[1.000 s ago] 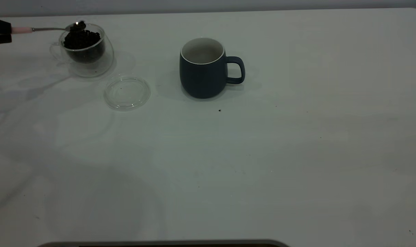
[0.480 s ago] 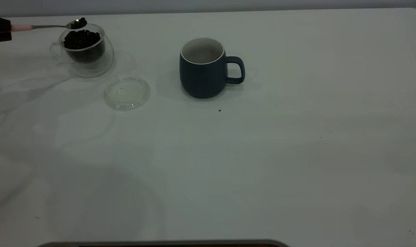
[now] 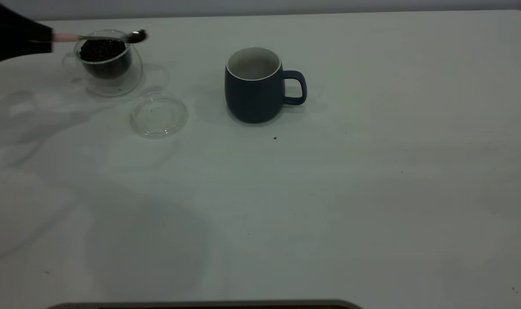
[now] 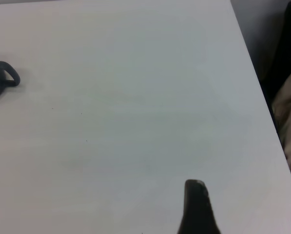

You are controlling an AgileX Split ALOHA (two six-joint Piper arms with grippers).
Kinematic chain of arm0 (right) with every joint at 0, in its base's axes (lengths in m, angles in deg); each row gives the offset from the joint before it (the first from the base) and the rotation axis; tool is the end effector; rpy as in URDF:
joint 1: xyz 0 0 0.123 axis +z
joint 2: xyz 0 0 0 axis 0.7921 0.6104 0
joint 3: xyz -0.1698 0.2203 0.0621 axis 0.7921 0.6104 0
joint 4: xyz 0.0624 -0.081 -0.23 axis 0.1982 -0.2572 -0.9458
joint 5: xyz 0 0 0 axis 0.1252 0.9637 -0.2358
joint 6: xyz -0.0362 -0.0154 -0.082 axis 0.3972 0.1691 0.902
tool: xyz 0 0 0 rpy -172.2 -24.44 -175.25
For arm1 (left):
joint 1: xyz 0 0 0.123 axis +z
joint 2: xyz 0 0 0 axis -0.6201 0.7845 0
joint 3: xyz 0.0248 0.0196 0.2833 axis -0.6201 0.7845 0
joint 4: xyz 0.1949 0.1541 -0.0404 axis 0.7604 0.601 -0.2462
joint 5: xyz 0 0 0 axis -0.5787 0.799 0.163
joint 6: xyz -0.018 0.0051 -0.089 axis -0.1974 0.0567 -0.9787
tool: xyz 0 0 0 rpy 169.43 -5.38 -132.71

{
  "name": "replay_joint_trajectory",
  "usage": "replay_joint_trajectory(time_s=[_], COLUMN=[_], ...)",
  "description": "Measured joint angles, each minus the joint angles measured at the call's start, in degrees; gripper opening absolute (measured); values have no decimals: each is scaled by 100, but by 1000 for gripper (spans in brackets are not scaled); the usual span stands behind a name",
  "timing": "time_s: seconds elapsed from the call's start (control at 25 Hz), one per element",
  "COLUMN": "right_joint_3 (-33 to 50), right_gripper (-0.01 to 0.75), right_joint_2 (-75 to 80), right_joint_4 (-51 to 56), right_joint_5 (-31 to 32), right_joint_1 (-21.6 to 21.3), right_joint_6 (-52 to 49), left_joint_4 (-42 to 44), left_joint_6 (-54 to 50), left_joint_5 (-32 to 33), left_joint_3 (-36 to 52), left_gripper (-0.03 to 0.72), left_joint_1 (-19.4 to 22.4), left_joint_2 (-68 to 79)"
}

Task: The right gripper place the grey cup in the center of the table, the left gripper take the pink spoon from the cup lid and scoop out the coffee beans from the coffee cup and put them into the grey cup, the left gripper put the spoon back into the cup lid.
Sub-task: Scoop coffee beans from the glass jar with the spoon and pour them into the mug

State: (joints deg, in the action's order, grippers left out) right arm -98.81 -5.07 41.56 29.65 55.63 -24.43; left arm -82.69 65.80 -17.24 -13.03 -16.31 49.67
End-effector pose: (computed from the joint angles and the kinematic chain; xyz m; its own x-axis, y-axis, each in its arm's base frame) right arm -0.0064 -0.0076 0.2668 -0.5233 0.0712 -0.8492 0.0638 0.9970 0.0443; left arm 0.4159 0.0827 0.0572 -0.9242 -0.3552 -0.1405 -0.0630 0.5044 -0.8612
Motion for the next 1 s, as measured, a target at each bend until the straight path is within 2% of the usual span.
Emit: replay_joint_trajectory(time_s=[0.36, 0.8, 1.0], right_joint_3=[0, 0, 0], right_gripper=[565, 565, 565], right_joint_2=[0, 0, 0], right_joint_4=[0, 0, 0], right_joint_5=[0, 0, 0], right_joint_1=[0, 0, 0], right_joint_6=[0, 0, 0], left_joint_4=[-70, -360, -394], left_joint_6=[84, 243, 524], left_joint_5=[12, -4, -368], left_joint_3=[0, 0, 0], left_gripper=[135, 135, 135], left_joint_1=[-926, -1578, -1771], left_joint_2=[0, 0, 0])
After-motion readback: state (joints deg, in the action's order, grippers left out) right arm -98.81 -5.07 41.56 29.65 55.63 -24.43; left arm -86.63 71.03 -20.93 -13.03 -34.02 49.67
